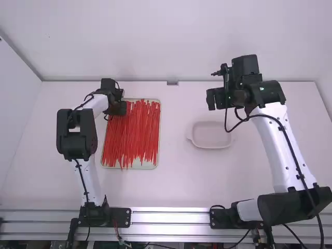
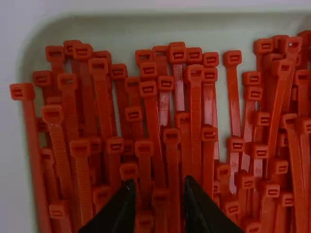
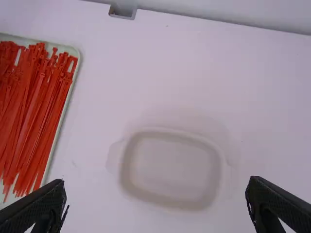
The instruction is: Fasten the cable tie
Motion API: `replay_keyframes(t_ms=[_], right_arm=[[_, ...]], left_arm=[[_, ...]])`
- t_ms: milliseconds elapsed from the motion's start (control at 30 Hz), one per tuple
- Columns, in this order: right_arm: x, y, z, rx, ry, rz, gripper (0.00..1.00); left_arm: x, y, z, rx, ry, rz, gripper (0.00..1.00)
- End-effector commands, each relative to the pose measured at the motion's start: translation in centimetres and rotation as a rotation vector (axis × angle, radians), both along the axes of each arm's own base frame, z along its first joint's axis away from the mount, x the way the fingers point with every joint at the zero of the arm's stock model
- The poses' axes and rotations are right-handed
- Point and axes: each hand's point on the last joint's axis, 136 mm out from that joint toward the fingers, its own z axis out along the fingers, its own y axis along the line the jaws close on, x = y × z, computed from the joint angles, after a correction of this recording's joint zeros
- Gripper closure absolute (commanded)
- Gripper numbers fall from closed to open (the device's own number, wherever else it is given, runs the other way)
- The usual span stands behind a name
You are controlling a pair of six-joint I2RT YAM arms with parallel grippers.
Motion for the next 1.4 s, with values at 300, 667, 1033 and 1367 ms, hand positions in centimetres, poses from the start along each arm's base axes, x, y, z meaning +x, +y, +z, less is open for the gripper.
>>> replay_keyframes(t_ms=[300, 667, 1033, 1367], right_arm=[[0.3, 0.2, 0.7, 0.002, -0.015, -0.002, 0.02], [0.3, 0.2, 0.7, 0.002, -0.016, -0.001, 0.02], [0.3, 0.2, 0.8, 0.002, -0.016, -0.001, 0.02], [0.3, 0.2, 0.8, 0.003, -0.016, -0.002, 0.02]], left_arm=[[-0.3, -0.5, -0.8, 0.026, 0.015, -0.073, 0.75], [-0.5, -0.6, -1.5, 0.029, 0.006, -0.09, 0.71], [-0.8, -0.9, -2.0, 0.013, 0.002, -0.096, 0.74], [-0.4, -0.9, -1.8, 0.011, -0.012, -0.089, 0.86]])
